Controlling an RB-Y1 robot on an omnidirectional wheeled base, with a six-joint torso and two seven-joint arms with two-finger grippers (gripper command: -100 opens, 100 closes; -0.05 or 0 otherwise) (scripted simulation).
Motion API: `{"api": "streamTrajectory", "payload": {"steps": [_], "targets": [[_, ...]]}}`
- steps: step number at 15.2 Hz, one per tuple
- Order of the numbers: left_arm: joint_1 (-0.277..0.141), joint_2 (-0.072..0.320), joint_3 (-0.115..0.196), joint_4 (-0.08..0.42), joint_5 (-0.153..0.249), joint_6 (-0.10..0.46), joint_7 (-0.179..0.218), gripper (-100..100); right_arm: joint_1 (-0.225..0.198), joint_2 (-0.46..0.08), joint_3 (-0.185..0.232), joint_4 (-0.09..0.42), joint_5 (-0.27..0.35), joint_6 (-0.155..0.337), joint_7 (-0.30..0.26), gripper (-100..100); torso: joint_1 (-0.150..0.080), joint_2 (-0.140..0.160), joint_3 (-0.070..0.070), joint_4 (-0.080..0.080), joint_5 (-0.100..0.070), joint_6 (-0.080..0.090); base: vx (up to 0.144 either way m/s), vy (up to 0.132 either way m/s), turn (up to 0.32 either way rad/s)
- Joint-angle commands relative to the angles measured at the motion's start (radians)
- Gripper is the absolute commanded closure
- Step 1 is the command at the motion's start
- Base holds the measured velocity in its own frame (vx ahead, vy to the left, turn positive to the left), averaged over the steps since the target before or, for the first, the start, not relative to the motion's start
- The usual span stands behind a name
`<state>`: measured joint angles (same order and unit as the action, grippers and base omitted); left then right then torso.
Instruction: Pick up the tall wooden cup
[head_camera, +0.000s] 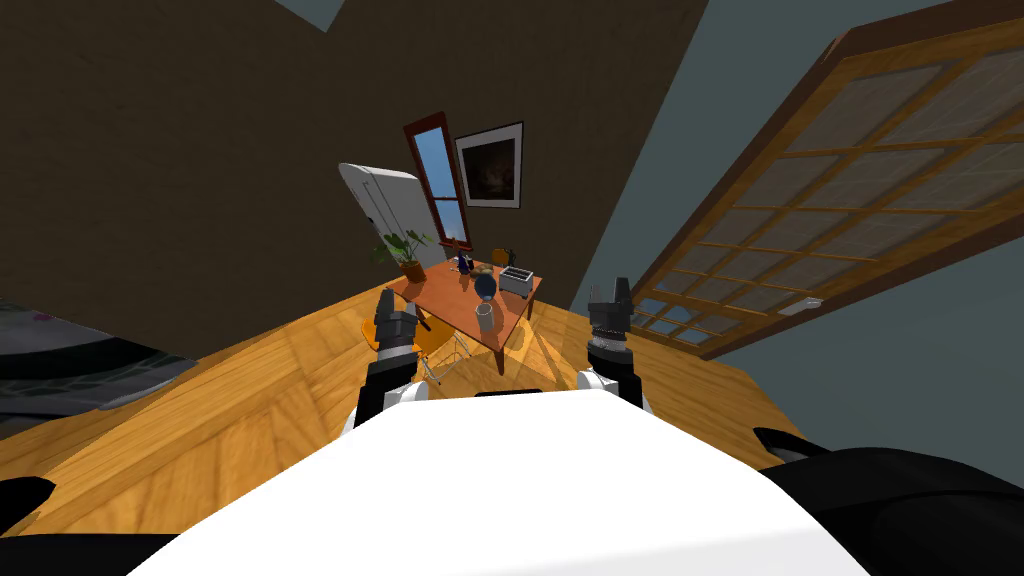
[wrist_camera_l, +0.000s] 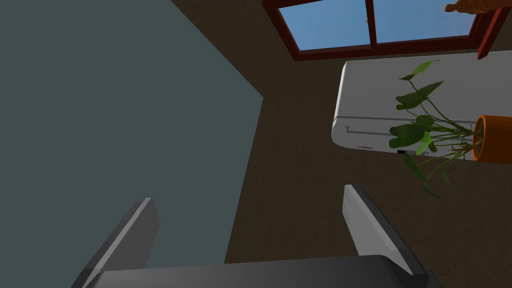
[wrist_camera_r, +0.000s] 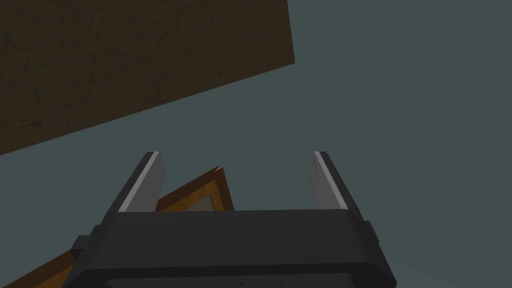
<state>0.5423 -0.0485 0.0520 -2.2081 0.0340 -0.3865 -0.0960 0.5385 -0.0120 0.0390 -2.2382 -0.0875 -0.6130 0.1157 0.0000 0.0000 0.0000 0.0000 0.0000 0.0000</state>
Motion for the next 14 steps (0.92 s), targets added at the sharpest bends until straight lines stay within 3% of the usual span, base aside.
{"api": "streamTrajectory", "payload": {"steps": [1, 2, 3, 4, 6, 7, 9, 10, 14], "targets": [[-0.003, 0.048, 0.007, -0.001, 0.001, 0.009, 0.001, -100, 0.000, 0.000, 0.000, 0.000, 0.000, 0.000, 0.000, 0, 0.000, 0.000, 0.000, 0.000, 0.000, 0.000, 0.000, -0.015, -0.011], [-0.003, 0.048, 0.007, -0.001, 0.001, 0.009, 0.001, -100, 0.000, 0.000, 0.000, 0.000, 0.000, 0.000, 0.000, 0, 0.000, 0.000, 0.000, 0.000, 0.000, 0.000, -0.002, -0.024, -0.010], [-0.006, 0.081, 0.013, -0.003, 0.002, 0.018, 0.001, -100, 0.000, 0.000, 0.000, 0.000, 0.000, 0.000, 0.000, 0, -0.001, 0.000, 0.000, 0.000, 0.000, 0.000, -0.002, -0.034, -0.012], [-0.006, 0.081, 0.013, -0.003, 0.002, 0.018, 0.001, -100, 0.000, 0.000, 0.000, 0.000, 0.000, 0.000, 0.000, 0, -0.002, 0.000, 0.000, 0.000, 0.000, 0.000, -0.002, -0.038, -0.009], [-0.014, 0.137, 0.033, -0.006, 0.005, 0.046, 0.002, -100, 0.000, 0.000, 0.000, 0.000, 0.000, 0.000, 0.000, 0, -0.003, 0.000, 0.000, 0.000, -0.001, 0.000, -0.005, -0.057, -0.026], [-0.014, 0.144, 0.033, -0.006, 0.005, 0.046, 0.002, -100, 0.000, 0.000, 0.000, 0.000, 0.000, 0.000, 0.000, 0, -0.004, 0.000, 0.000, 0.000, -0.001, 0.000, -0.008, -0.072, -0.024], [-0.024, 0.194, 0.060, -0.010, 0.010, 0.090, 0.001, -100, 0.000, 0.000, 0.000, 0.000, 0.000, 0.000, 0.000, 0, -0.005, 0.000, 0.000, 0.000, -0.001, 0.000, 0.001, -0.089, -0.034], [-0.024, 0.194, 0.060, -0.010, 0.010, 0.090, 0.001, -100, 0.000, 0.000, 0.000, 0.000, 0.000, 0.000, 0.000, 0, -0.006, 0.000, 0.000, 0.000, -0.001, 0.000, 0.015, -0.097, -0.029], [-0.043, 0.245, 0.111, -0.014, 0.021, 0.180, -0.004, -100, 0.000, 0.000, 0.000, 0.000, 0.000, 0.000, 0.000, 0, -0.008, -0.001, -0.001, 0.000, -0.002, 0.000, 0.012, -0.108, -0.048]]}}
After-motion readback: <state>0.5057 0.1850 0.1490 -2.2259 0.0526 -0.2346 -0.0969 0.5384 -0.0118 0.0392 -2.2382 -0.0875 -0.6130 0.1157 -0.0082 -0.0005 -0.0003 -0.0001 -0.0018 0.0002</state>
